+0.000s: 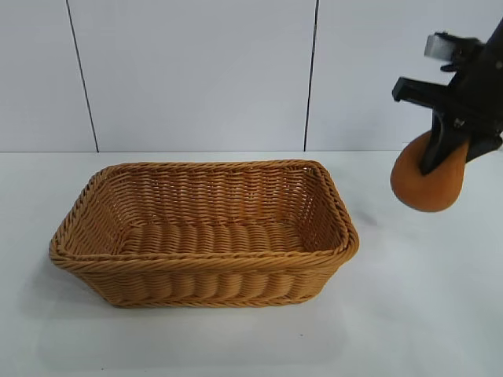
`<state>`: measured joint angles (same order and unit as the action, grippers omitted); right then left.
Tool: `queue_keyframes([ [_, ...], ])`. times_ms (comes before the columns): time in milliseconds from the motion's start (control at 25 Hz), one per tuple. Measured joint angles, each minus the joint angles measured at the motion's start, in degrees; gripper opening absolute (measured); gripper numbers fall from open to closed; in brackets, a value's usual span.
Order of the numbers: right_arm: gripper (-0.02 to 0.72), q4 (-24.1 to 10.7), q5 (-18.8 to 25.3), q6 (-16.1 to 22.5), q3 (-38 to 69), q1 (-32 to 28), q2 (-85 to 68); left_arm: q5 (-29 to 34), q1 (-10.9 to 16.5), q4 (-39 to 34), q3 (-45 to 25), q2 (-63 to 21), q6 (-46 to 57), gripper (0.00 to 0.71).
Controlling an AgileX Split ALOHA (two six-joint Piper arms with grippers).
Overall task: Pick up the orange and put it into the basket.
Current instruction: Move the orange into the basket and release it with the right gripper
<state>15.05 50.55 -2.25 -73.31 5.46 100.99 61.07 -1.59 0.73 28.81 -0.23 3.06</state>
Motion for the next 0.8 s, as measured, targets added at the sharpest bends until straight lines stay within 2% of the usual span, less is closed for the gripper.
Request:
queue_keyframes([
  [160, 0.05, 1.85, 0.42, 0.0, -2.16, 1.92, -2.8, 0.0, 0.0, 0.0, 0.0, 0.0, 0.0, 0.645],
  [360, 0.05, 2.63, -0.06, 0.06, -5.99, 8.22, -2.98, 0.0, 0.0, 0.0, 0.0, 0.0, 0.0, 0.645],
  [600, 0.05, 3.07, -3.9, 2.25, -6.55, 18.39, -2.98, 0.0, 0.0, 0.0, 0.0, 0.0, 0.0, 0.645],
  [800, 0.05, 3.29, -8.87, 4.27, -6.55, 25.5, -2.52, 0.0, 0.0, 0.0, 0.0, 0.0, 0.0, 0.645],
])
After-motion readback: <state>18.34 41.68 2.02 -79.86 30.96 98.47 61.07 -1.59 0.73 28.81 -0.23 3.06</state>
